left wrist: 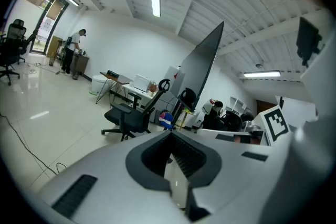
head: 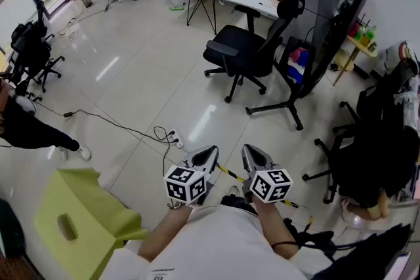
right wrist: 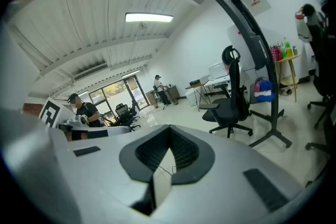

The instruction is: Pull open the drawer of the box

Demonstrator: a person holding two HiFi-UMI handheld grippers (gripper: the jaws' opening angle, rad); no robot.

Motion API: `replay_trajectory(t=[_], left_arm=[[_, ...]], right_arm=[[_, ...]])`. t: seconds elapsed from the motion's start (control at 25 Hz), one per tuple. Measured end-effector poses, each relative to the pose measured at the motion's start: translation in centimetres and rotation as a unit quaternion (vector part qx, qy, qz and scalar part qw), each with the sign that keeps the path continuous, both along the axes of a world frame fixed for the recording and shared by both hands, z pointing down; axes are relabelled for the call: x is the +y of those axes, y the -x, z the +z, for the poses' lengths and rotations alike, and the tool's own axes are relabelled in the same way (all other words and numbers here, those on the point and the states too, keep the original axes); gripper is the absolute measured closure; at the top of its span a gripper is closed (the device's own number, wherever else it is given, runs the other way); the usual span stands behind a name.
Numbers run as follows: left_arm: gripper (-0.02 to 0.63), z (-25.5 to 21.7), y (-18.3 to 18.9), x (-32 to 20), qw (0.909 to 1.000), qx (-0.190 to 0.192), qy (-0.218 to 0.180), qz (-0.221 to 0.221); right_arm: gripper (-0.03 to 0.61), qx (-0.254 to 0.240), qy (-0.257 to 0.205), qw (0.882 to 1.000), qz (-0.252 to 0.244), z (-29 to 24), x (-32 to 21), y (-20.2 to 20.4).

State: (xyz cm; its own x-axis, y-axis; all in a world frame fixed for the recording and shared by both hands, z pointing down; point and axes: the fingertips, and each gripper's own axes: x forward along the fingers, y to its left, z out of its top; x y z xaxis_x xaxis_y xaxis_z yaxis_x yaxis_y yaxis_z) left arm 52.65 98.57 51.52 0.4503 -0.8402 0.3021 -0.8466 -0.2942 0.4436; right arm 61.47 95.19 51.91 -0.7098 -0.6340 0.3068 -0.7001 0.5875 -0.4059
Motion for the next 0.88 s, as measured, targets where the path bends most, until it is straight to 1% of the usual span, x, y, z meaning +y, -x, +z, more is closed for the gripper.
replay_trajectory(t=[0.4,0.64,0.88], left_arm=[[0.612,-0.2,2.5,0.8,1.0000,-0.006,-0.005,-0.002],[0.612,-0.4,4.9,1.7,1.0000,-0.004,-0.004,-0.004],[0.612,0.3,7.4,3.5,1.0000,-0.008,0.000,-0.005]], right_arm=[[0.592,0.004,-0.004,1.000,-0.005,-0.1,0.9,2.6],[0.592,0.006,-0.006,1.000,0.000,-0.5,1.6,4.6],[0.592,0.011,0.005,1.000,0.008,0.5,3.5,6.6]])
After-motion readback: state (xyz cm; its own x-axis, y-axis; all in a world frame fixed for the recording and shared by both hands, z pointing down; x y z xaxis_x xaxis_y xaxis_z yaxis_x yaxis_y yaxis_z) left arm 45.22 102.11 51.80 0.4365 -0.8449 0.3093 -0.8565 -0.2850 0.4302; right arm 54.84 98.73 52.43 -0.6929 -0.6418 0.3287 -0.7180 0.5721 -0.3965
